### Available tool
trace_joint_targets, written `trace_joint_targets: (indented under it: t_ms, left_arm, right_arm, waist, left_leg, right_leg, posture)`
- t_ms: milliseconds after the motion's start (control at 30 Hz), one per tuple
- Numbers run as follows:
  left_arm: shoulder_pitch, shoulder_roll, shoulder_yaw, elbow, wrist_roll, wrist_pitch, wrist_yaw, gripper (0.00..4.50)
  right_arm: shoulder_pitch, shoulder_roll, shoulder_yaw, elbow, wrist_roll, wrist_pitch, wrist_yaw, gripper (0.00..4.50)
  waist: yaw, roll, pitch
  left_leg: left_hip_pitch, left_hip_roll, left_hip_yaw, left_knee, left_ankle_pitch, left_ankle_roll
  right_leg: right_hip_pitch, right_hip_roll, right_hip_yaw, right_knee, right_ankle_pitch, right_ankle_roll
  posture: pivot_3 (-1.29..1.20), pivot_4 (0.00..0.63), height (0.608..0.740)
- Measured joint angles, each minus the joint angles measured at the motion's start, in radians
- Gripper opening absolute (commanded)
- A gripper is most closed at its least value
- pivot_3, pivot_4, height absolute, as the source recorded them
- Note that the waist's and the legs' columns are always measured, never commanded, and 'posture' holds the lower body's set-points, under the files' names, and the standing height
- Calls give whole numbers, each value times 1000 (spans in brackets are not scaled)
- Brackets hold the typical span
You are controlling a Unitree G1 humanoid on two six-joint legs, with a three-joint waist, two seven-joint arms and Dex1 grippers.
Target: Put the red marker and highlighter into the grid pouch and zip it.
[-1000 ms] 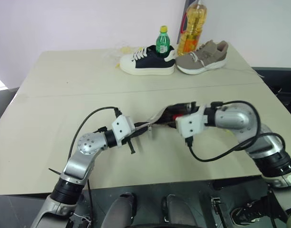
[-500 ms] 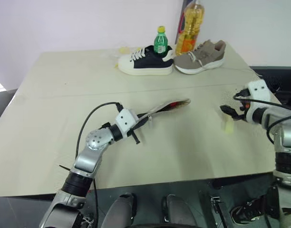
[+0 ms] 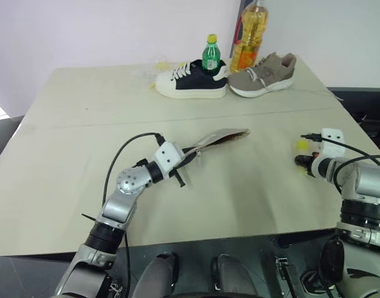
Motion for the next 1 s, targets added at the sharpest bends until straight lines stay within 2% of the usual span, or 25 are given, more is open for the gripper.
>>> trace_joint_targets:
  t_ms: [133,233,400,567,1000]
  left_arm:
    - [1,1,2,0,0,-3,1,0]
    - [3,4,4,0,0,-10,1,0]
    - [1,7,14,2,-3,-12,2,0]
    - [1,7,15,3,-8,-13,2,0]
    - [6,4,11,-16,-32,-11,-32,0]
  right_arm:
    - [-1,-50,75,-9,5,-71,47,852]
    - [50,-238,280,-147,-59,-357,209,852]
    - [103,-404,419,-340,-125,-791,434,852]
    - [136,-413,506,-359,-173,-938,520,852]
    - [103,-407,544,-308,-286,-1044,556,852]
  waist:
    - [-1,1,0]
    - [-1,3,1]
    - [-2,0,2]
    - [3,0,2]
    - [2,0,2]
  left_leg:
    - [0,0,0,0,0,0]
    - [0,0,1,0,0,0]
    - [2,1,1,0,0,0]
    - [2,0,0,1,0,0]
    - [2,0,0,0,0,0]
  right_leg:
    - [0,0,0,0,0,0]
    - [-1,1,-1,0,-1,1]
    - [3,2,-2,-1,-1,2]
    - [4,0,-1,-2,-1,2]
    - [3,0,0,-2,-1,1]
  posture:
    - [0,150,738]
    - [0,150,738]
    - [0,150,738]
    - [0,150,738]
    - [0,150,738]
